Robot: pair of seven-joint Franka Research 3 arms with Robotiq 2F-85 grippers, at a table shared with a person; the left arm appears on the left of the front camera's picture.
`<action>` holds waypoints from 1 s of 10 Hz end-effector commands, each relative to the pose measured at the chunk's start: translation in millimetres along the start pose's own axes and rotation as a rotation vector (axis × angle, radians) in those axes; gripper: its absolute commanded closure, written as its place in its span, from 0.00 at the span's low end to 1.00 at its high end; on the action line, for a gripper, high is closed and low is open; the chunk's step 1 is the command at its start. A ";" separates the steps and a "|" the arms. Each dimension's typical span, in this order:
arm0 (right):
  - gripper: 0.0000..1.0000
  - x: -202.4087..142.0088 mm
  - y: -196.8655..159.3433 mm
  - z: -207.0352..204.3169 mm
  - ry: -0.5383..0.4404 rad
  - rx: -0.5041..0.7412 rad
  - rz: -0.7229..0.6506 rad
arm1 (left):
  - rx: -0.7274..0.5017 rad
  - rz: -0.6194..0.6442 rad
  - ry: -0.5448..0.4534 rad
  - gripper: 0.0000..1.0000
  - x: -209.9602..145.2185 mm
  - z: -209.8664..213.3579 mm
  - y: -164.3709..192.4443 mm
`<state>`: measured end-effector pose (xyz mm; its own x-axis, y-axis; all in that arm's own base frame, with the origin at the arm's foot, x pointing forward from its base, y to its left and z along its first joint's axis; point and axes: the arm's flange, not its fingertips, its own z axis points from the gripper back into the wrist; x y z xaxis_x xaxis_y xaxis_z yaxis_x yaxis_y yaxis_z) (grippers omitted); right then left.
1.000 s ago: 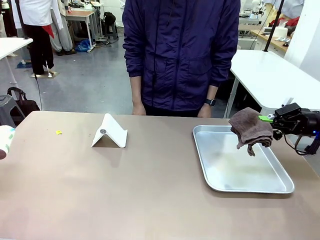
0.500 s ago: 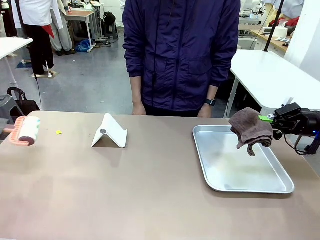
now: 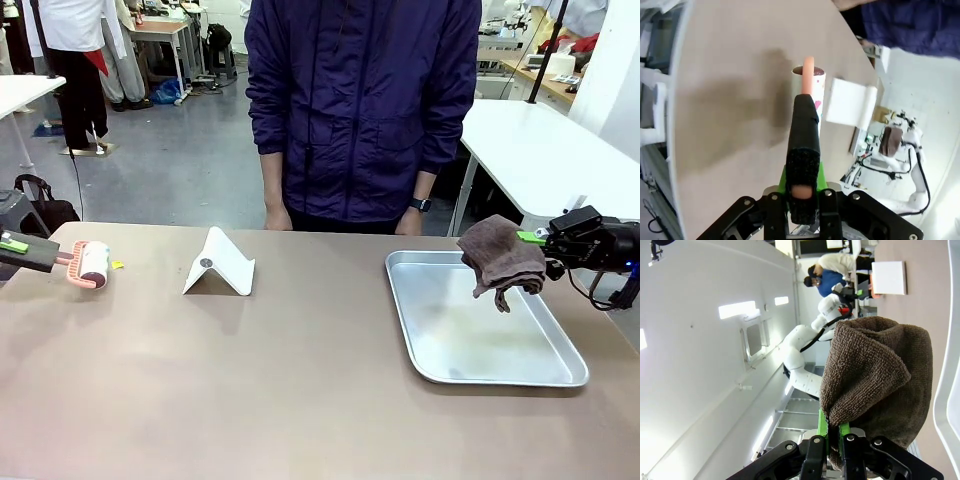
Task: Clean the surface of the table.
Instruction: Clean the area not pointed to by the person.
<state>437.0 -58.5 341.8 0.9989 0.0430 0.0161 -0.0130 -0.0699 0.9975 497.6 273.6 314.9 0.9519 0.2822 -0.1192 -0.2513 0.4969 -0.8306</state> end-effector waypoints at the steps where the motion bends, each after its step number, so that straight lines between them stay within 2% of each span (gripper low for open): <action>1: 0.91 -0.8 1.5 -1.8 -0.001 -0.013 0.016 | -0.032 0.084 -0.024 0.78 20.1 7.4 7.2; 4: 0.91 -0.8 1.5 -1.8 -0.001 -0.013 0.016 | -0.049 0.128 -0.069 0.78 32.5 10.2 22.8; 10: 0.91 -0.8 1.5 -1.8 -0.001 -0.013 0.016 | -0.017 0.095 -0.076 0.78 19.5 0.2 23.8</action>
<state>437.0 -58.4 341.7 0.9989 0.0430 0.0160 -0.0130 -0.0698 0.9975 511.3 299.4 298.1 0.9168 0.3534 -0.1861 -0.3339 0.4225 -0.8426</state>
